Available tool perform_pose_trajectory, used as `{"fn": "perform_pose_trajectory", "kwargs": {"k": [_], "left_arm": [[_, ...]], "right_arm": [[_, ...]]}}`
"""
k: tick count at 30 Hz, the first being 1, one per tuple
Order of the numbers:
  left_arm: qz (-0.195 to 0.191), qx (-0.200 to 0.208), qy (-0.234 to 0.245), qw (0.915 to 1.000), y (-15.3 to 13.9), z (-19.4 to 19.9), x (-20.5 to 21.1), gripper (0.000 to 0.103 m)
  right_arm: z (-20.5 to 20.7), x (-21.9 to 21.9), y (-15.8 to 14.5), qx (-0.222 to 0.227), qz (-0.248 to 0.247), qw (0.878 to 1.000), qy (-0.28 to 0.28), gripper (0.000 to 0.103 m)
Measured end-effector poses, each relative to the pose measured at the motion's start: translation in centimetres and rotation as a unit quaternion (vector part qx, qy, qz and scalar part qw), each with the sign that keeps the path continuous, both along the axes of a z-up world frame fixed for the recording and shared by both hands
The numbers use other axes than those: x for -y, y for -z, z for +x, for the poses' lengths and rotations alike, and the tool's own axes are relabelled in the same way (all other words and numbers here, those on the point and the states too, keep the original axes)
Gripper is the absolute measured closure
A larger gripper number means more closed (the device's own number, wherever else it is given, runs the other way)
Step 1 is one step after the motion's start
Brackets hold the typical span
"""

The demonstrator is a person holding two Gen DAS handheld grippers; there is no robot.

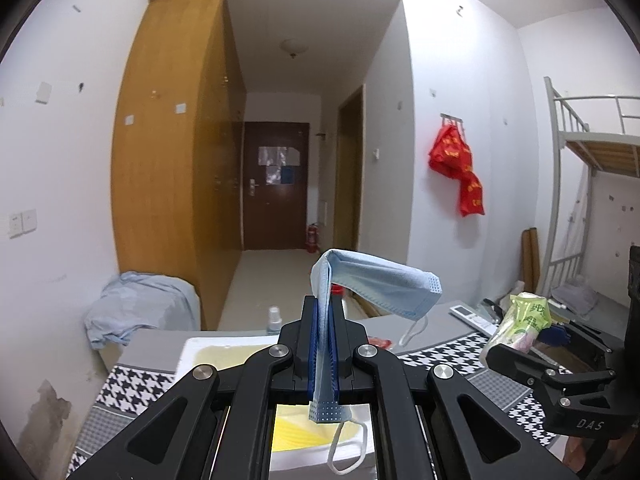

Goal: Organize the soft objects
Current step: 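Carry the mask into the foam box and open the left gripper while the right carries the packet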

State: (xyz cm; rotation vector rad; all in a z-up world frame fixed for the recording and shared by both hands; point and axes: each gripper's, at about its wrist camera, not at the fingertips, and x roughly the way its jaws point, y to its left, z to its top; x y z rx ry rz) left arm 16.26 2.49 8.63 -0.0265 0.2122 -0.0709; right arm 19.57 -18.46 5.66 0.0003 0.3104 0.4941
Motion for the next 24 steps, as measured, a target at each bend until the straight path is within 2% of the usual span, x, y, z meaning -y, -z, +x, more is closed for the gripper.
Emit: {"fn": "perform_pose_trajectory", "kwargs": {"k": [10, 24], "left_arm": [[0.002, -0.010, -0.032, 0.9994, 0.5, -0.1, -1.9, 0.098], [0.000, -0.059, -0.064, 0.9962, 2.2, 2.0, -4.2, 0.098]], "right_arm": [[0.3, -2.0, 0.1, 0.000, 0.002, 0.999, -0.042, 0.027], [0.6, -4.1, 0.4, -0.009, -0.001, 0.997, -0.075, 0.027]]}}
